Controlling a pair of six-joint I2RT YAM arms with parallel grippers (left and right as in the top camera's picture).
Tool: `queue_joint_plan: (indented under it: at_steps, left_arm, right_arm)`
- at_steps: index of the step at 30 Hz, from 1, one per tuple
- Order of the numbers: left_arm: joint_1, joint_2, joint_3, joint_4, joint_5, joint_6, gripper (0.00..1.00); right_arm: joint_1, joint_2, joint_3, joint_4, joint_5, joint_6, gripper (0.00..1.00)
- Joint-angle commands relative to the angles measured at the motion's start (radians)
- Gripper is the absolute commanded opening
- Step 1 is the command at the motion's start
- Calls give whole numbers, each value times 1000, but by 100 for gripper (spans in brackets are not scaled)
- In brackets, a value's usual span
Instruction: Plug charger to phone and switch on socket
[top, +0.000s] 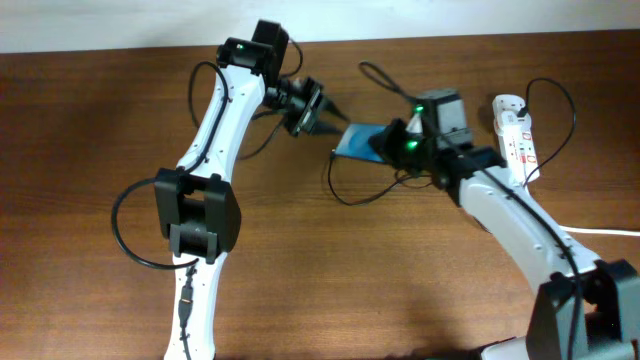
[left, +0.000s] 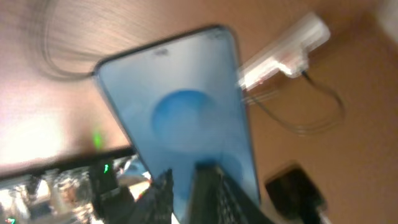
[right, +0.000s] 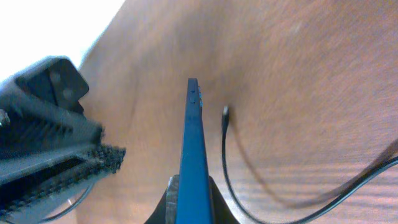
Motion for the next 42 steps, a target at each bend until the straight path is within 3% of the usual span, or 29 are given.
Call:
queue_joint_plan:
  at_steps: [1, 3, 5, 7, 11, 15, 24, 34, 37, 40, 42]
  left_arm:
    - [14, -4, 17, 286, 276, 209, 29]
    - [21, -4, 17, 435, 368, 208, 31]
    - [34, -4, 17, 462, 378, 159, 32]
    - [48, -4, 17, 462, 373, 143, 33]
    - [45, -4, 17, 490, 370, -73, 38]
    - [26, -4, 17, 533, 362, -180, 38]
    - [23, -4, 17, 619, 381, -182, 35]
    - [-20, -4, 17, 618, 300, -182, 33]
    - [-27, -4, 17, 618, 283, -199, 23]
    - [-30, -4, 17, 618, 215, -266, 19]
    - [-30, -4, 17, 618, 200, -334, 11]
  right_arm:
    - [-61, -96, 99, 72, 6, 161, 4]
    - [-56, -96, 140, 106, 96, 320, 4]
    - [-57, -96, 171, 112, 200, 559, 4]
    - [-53, -95, 171, 173, 233, 587, 4]
    - [49, -65, 171, 216, 394, 717, 4]
    - [117, -32, 171, 240, 409, 739, 4]
    - [136, -31, 171, 128, 510, 738, 4]
    - [140, -31, 171, 190, 413, 738, 4]
    - [142, -31, 171, 171, 389, 735, 4]
    - [167, -31, 171, 172, 399, 735, 4]
    - [190, -15, 171, 187, 420, 739, 4]
